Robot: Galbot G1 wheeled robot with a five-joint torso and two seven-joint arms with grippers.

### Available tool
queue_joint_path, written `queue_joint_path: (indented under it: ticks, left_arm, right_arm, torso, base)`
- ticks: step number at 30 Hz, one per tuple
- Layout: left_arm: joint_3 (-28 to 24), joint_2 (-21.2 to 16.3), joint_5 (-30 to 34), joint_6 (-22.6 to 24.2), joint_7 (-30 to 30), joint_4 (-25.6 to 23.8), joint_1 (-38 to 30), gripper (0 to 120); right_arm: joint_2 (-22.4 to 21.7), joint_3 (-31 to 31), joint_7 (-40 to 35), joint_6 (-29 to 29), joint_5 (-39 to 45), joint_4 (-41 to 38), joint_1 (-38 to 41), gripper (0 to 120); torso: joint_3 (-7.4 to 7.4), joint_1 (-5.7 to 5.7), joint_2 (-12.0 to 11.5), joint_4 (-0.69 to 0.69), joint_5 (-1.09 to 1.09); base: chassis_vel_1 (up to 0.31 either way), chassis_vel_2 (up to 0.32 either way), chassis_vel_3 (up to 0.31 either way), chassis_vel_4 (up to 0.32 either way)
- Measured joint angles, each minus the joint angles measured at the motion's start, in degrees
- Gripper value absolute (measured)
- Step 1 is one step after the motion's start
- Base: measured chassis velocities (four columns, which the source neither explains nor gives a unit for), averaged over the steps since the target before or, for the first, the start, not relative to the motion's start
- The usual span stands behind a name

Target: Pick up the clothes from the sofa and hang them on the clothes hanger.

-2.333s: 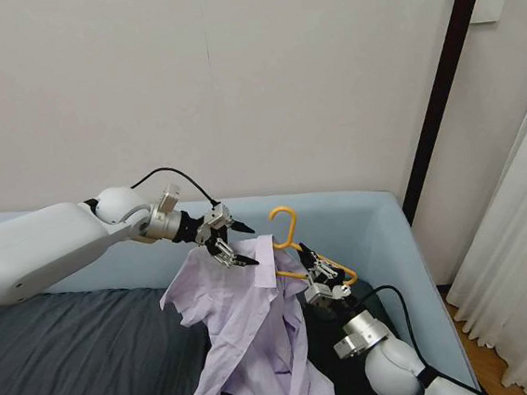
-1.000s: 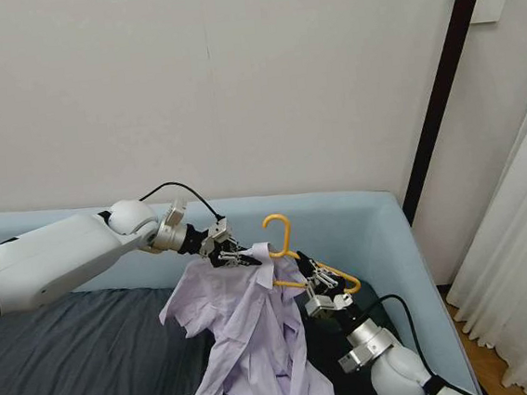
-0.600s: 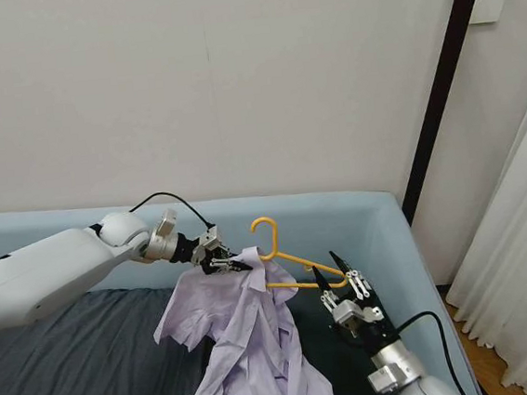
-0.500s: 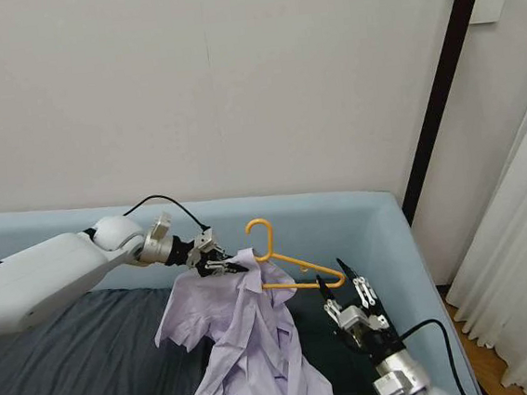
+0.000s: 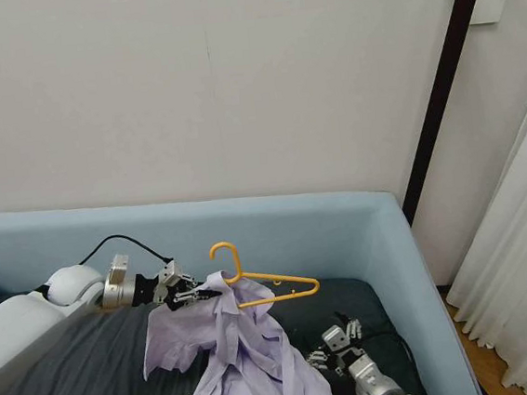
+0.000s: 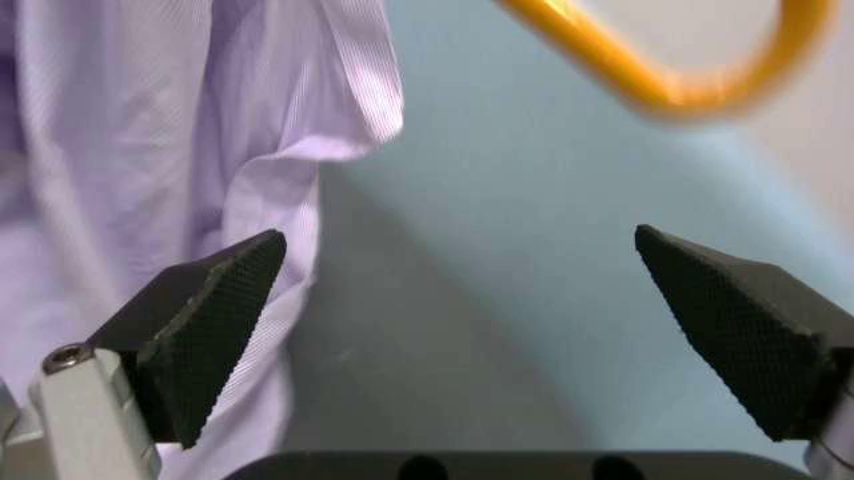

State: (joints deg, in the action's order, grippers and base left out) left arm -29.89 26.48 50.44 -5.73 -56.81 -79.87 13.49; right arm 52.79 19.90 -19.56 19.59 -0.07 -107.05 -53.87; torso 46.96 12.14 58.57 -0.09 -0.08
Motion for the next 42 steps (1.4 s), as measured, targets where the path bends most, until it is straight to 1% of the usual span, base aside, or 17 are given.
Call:
queue_joint_path:
  ticks: [2,3,4,7,8,13,14,18,19,20,23,29,33,36,37,38,42]
  left_arm:
    - [2.5,-1.5,-0.3,0.0,-0.1,-0.7,2.9,7]
    - [2.5,-1.5,-0.3,0.0,-0.1,-0.7,2.9,7]
    - [3.4,-1.9,-0.3,0.0,0.0,-1.0,4.0,7]
    - [4.8,-2.6,0.0,0.0,0.0,-1.7,5.7,7]
    - [4.8,-2.6,0.0,0.0,0.0,-1.7,5.7,7]
    - [5.4,-3.4,0.5,0.2,0.2,-3.2,7.0,7]
    - [5.4,-3.4,0.5,0.2,0.2,-3.2,7.0,7]
    - [6.6,-4.4,1.0,0.5,0.4,-4.6,8.7,7]
    - [6.6,-4.4,1.0,0.5,0.4,-4.6,8.7,7]
    - [7.0,-4.6,1.0,0.5,0.5,-4.9,9.3,7]
    - [7.8,-5.4,1.0,0.5,0.5,-5.8,11.0,7]
    - [8.0,-5.6,1.2,0.6,0.5,-6.0,11.1,7]
    - [7.4,-5.6,1.9,0.9,0.6,-6.2,10.1,7]
    - [5.0,-5.9,2.0,1.1,0.6,-6.3,7.5,7]
    - [4.4,-5.9,2.0,1.1,0.5,-6.4,6.7,7]
    - [4.4,-5.9,2.0,1.1,0.5,-6.4,6.7,7]
    - [3.5,-5.8,2.1,1.4,0.5,-6.6,5.8,7]
  right_arm:
    - [0.9,3.6,1.3,-1.2,-3.8,4.1,3.3,100]
    - [0.9,3.6,1.3,-1.2,-3.8,4.1,3.3,100]
    - [1.4,5.2,1.5,-1.4,-3.4,5.7,4.9,100]
    - [3.0,8.9,2.0,-2.6,-1.2,9.2,8.8,100]
    - [3.0,8.9,2.0,-2.6,-1.2,9.2,8.8,100]
    - [5.2,13.5,3.9,-4.2,-2.8,14.4,12.9,99]
    - [5.2,13.5,3.9,-4.2,-2.8,14.4,12.9,99]
    - [6.2,15.9,5.0,-6.4,-8.0,19.1,14.3,83]
    - [6.2,15.9,5.0,-6.4,-8.0,19.1,14.3,83]
    - [6.6,16.1,5.0,-7.6,-9.6,20.6,14.5,81]
    - [8.2,16.0,5.0,-10.2,-13.1,25.2,14.9,82]
    - [9.4,16.3,5.1,-10.4,-13.9,27.7,15.3,81]
    - [10.0,17.4,4.7,-10.9,-16.0,30.3,16.1,80]
    - [10.3,18.6,4.2,-11.9,-18.4,32.5,16.8,75]
    - [10.5,18.7,4.0,-12.0,-18.9,32.9,16.9,68]
    - [10.5,18.7,4.0,-12.0,-18.9,32.9,16.9,68]
    - [11.3,18.7,3.1,-12.1,-19.4,34.0,17.2,52]
  torso:
    - [0.0,0.0,0.0,0.08,0.03]
    - [0.0,0.0,0.0,0.08,0.03]
    - [0.0,0.0,0.0,0.08,0.02]
    - [0.0,0.0,0.0,0.0,0.02]
    - [0.0,0.0,0.0,0.0,0.02]
    - [0.01,0.01,0.0,0.02,0.02]
    - [0.01,0.01,0.0,0.02,0.02]
    - [0.0,0.01,0.0,0.01,0.03]
    - [0.0,0.01,0.0,0.01,0.03]
    - [0.0,0.01,0.0,0.01,0.03]
    - [0.01,0.01,0.0,0.02,0.02]
    - [0.0,0.01,0.0,0.02,0.02]
    - [0.01,0.01,0.0,0.02,0.03]
    - [0.01,0.01,0.0,0.02,0.03]
    - [0.0,0.01,0.0,0.02,0.03]
    - [0.0,0.01,0.0,0.02,0.03]
    - [0.01,0.01,0.0,0.01,0.03]
  base:
    - [0.0,0.0,0.0,0.0]
    - [0.0,0.0,0.0,0.0]
    - [0.0,0.0,0.0,0.0]
    - [0.0,0.0,0.0,0.0]
    - [0.0,0.0,0.0,0.0]
    - [0.0,0.0,0.0,0.0]
    - [0.0,0.0,0.0,0.0]
    - [0.0,0.0,0.0,0.0]
    - [0.0,0.0,0.0,0.0]
    - [0.0,0.0,0.0,0.0]
    - [0.0,0.0,0.0,0.0]
    - [0.0,0.0,0.0,0.0]
    - [0.0,0.0,0.0,0.0]
    - [0.0,0.0,0.0,0.0]
    - [0.0,0.0,0.0,0.0]
    - [0.0,0.0,0.0,0.0]
    - [0.0,0.0,0.0,0.0]
